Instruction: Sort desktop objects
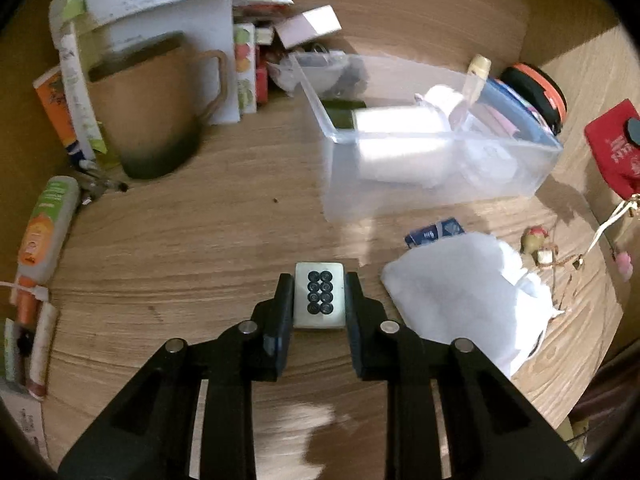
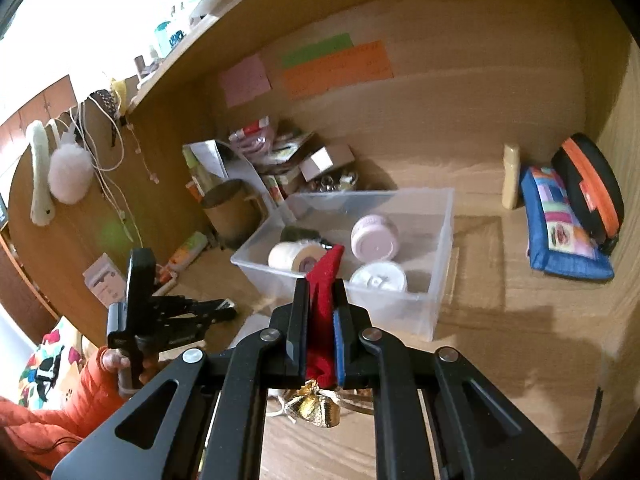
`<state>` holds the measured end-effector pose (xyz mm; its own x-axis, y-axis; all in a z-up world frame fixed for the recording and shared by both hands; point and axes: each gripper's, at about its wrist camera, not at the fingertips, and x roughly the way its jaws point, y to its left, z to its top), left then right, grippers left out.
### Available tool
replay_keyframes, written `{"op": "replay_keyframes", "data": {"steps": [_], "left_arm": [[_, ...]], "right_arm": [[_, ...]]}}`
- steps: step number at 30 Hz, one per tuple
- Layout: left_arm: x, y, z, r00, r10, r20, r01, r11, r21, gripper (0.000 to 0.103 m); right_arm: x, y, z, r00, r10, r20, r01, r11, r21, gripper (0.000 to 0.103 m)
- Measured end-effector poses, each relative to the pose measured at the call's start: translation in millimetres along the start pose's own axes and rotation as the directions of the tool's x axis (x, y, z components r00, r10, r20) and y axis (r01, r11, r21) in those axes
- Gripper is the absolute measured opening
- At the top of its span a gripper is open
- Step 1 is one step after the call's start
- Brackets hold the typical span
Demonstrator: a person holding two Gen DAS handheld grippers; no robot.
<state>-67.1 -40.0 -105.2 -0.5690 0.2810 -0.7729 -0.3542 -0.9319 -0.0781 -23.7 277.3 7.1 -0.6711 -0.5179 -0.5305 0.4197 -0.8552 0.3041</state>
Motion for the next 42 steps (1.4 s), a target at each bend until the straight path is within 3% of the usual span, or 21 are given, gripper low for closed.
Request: {"op": "replay_keyframes", "data": {"steps": [15, 21, 22, 25, 26, 32, 38, 39, 41, 42], "left_arm": [[-43.4, -13.7, 54.5, 0.987, -0.083, 0.141, 0.082, 0.997, 0.011, 0.024], [-38.0, -29.7, 64.2, 0.983, -0.116, 0.140, 0.112, 0.993, 0.038, 0.024], [-36.8, -32.0, 63.7, 0.983, -0.122, 0.138, 0.117, 0.992, 0.043, 0.024], [-32.8, -38.4, 60.4, 0.983, -0.137, 0.120, 0.132, 0.990, 0.053, 0.024], [-31.4, -40.8, 57.9, 0.984, -0.141, 0.114, 0.135, 0.989, 0.058, 0.024], [-26.8, -52.3, 40.5, 0.984, -0.160, 0.077, 0.155, 0.985, 0.073, 0.024], [-23.7, -61.0, 24.8, 0.984, -0.174, 0.045, 0.170, 0.983, 0.076, 0.024], [-24.0, -61.7, 23.3, 0.984, -0.175, 0.044, 0.171, 0.982, 0.077, 0.024], [-25.8, -62.7, 21.2, 0.984, -0.173, 0.044, 0.170, 0.982, 0.077, 0.024], [-26.4, -63.1, 20.9, 0.984, -0.175, 0.043, 0.171, 0.982, 0.076, 0.024]], "right_arm": [[21.3, -22.7, 32.6, 0.998, 0.011, 0.063, -0.013, 1.000, 0.028, 0.008], [40.9, -34.0, 16.3, 0.998, -0.048, -0.037, 0.048, 0.999, -0.010, 0.009], [42.2, -35.0, 9.1, 0.995, -0.077, -0.067, 0.075, 0.997, -0.030, 0.014], [41.3, -40.2, -18.8, 0.982, -0.131, -0.135, 0.125, 0.991, -0.055, 0.045], [39.9, -42.2, -28.0, 0.979, -0.139, -0.151, 0.132, 0.990, -0.053, 0.051], [35.6, -53.0, -72.2, 0.963, -0.143, -0.230, 0.141, 0.990, -0.024, 0.051], [57.2, -51.7, -89.7, 0.948, -0.138, -0.288, 0.133, 0.990, -0.037, 0.051], [59.6, -50.0, -90.1, 0.948, -0.138, -0.286, 0.132, 0.990, -0.041, 0.048], [64.3, -47.8, -91.5, 0.950, -0.135, -0.282, 0.126, 0.991, -0.051, 0.024], [65.1, -47.1, -91.8, 0.950, -0.141, -0.280, 0.131, 0.990, -0.056, 0.016]]}}
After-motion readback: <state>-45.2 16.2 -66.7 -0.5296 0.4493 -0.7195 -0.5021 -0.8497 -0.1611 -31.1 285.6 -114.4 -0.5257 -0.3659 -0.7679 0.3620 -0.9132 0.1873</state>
